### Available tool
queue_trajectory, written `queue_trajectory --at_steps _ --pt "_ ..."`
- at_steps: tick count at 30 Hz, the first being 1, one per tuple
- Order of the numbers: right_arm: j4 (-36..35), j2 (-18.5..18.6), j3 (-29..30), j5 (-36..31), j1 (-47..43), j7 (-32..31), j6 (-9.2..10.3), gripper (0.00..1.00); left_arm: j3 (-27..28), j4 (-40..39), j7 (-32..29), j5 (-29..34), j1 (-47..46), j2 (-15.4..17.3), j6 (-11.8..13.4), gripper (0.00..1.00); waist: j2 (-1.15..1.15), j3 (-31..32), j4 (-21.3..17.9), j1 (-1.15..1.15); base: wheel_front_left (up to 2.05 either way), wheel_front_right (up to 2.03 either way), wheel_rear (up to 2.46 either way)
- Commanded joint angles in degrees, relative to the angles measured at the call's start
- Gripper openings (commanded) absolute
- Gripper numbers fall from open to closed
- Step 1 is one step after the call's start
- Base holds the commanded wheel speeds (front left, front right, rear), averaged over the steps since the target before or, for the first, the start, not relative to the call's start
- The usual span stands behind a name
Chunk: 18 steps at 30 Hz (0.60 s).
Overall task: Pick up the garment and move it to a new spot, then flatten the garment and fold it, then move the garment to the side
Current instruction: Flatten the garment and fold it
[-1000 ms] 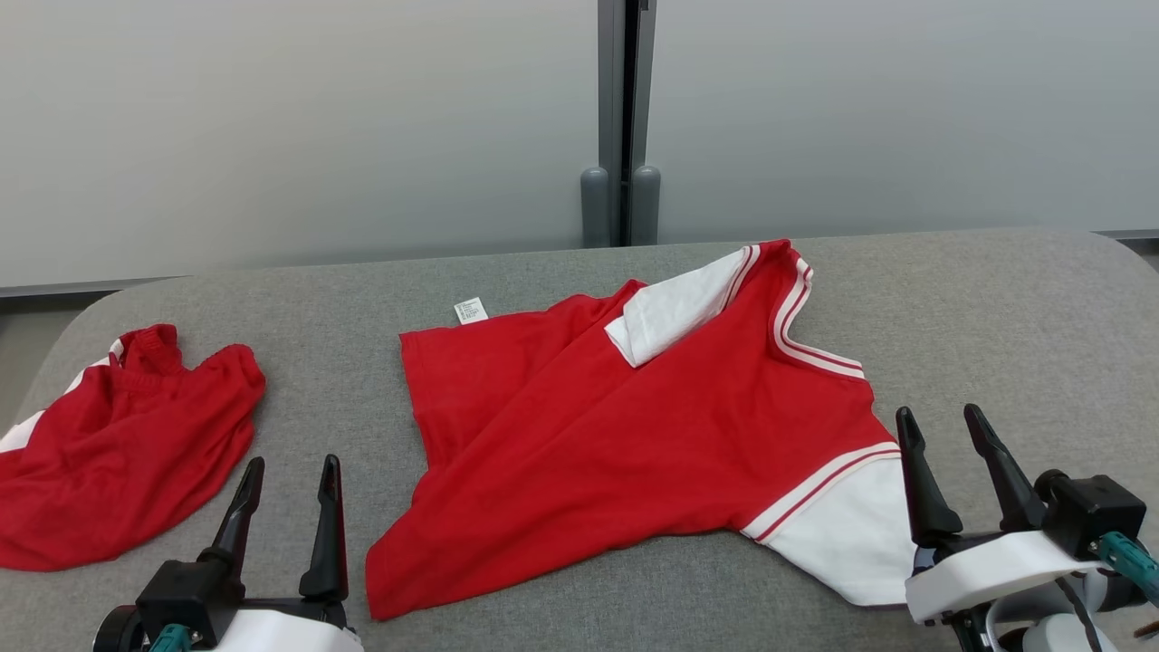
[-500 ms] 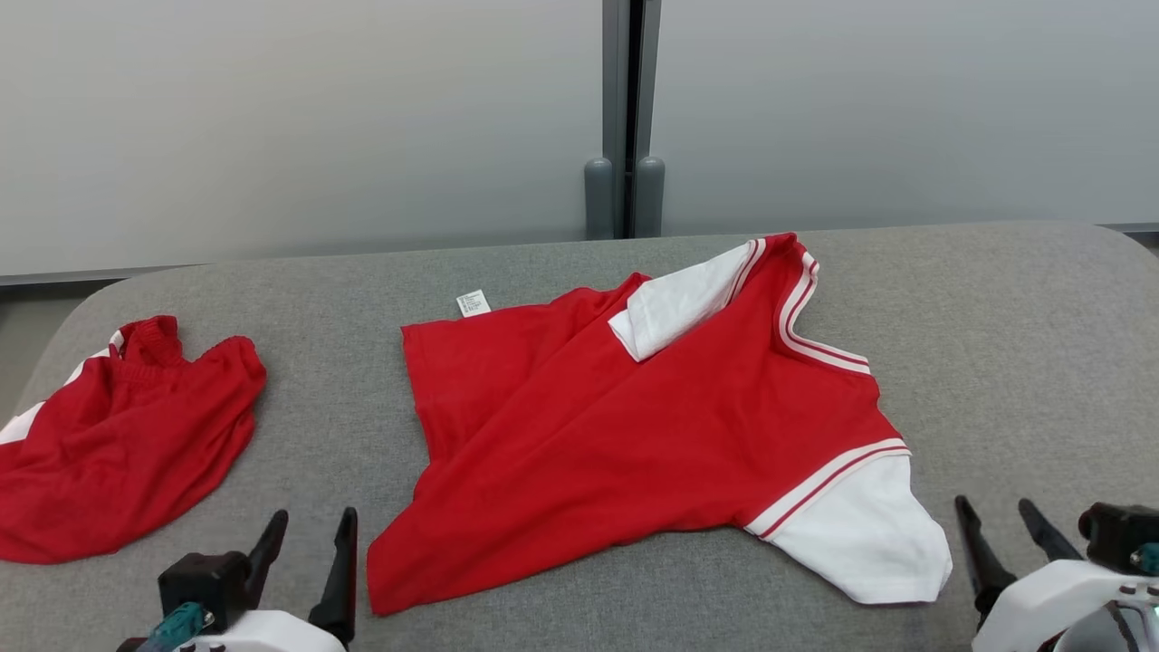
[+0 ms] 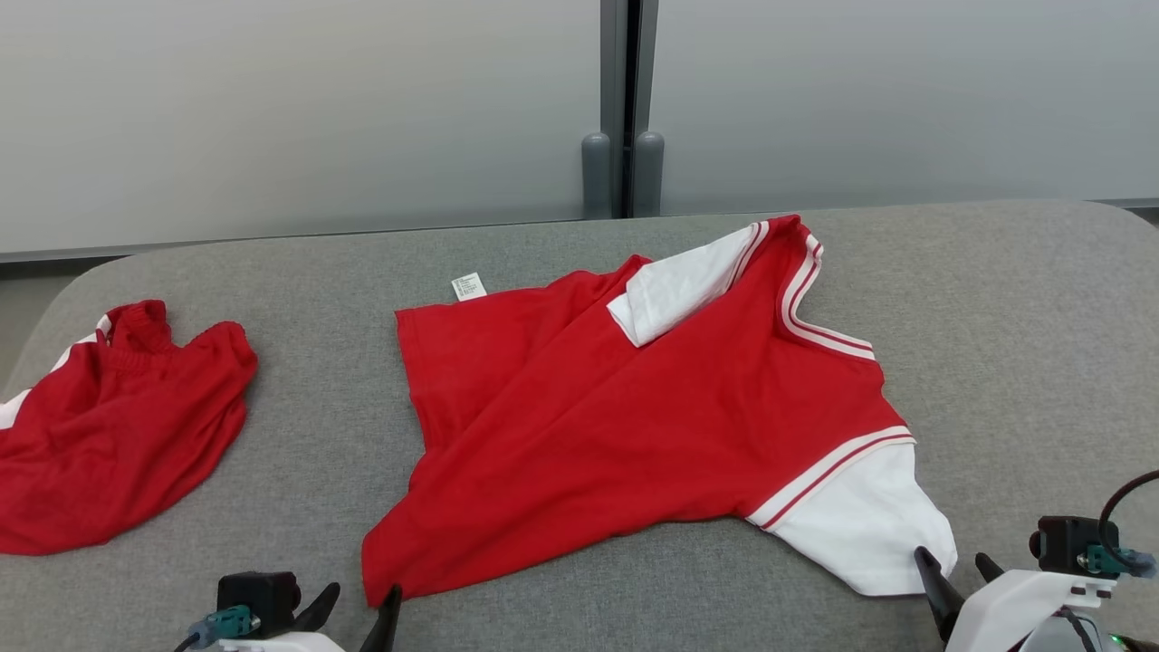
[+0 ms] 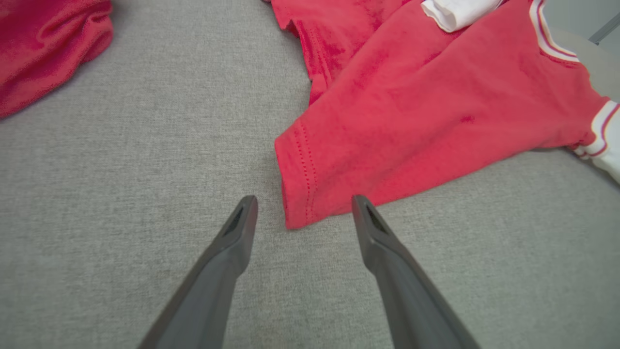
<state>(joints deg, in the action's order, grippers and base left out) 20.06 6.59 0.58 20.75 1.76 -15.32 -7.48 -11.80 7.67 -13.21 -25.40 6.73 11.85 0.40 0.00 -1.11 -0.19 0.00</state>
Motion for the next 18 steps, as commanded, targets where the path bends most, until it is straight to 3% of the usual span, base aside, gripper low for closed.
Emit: queue_trajectory --at_steps 1,4,13,14,16,17,18 --pt "0.5 0.1 0.1 -0.4 0.9 0.3 -0.03 1.0 0.1 0.9 0.2 -0.7 -1.8 0.1 -0.9 1.0 0.0 -0.5 0.1 0.0 0.0 0.0 0.0" --pt "1.9 -0.6 -0.5 0.1 2.1 -0.3 -0.03 1.0 -1.0 5.1 -0.2 -1.4 -4.3 -0.1 -2.8 1.0 0.0 -1.7 0.0 0.0 0.0 0.0 0.0" --pt "4.2 -1.2 -2.0 0.8 3.9 -0.6 -0.03 1.0 -2.5 13.1 0.3 -2.4 -8.8 -0.4 -5.1 1.0 0.0 -4.0 -0.6 0.0 0.0 0.0 0.0" --pt "4.4 -1.2 -2.2 0.9 4.1 -0.5 -0.03 1.0 -2.6 13.5 0.5 -2.5 -9.1 -0.4 -5.3 0.95 0.0 -4.3 -0.7 0.0 0.0 0.0 0.0" --pt "4.8 -1.1 -2.4 1.3 4.4 -0.5 -0.03 1.0 -2.8 14.2 0.8 -2.6 -9.7 -0.4 -5.4 0.59 0.0 -4.7 -0.7 0.0 0.0 0.0 0.0" --pt "5.0 -1.1 -2.6 1.5 4.4 -0.5 -0.03 0.96 -2.9 14.6 1.0 -2.6 -9.9 -0.4 -5.5 0.36 0.0 -4.8 -0.7 0.0 0.0 0.0 0.0" --pt "5.0 -1.1 -2.6 1.5 4.4 -0.5 -0.03 0.96 -2.9 14.6 1.0 -2.6 -9.9 -0.4 -5.5 0.36 0.0 -4.8 -0.7 0.0 0.0 0.0 0.0"
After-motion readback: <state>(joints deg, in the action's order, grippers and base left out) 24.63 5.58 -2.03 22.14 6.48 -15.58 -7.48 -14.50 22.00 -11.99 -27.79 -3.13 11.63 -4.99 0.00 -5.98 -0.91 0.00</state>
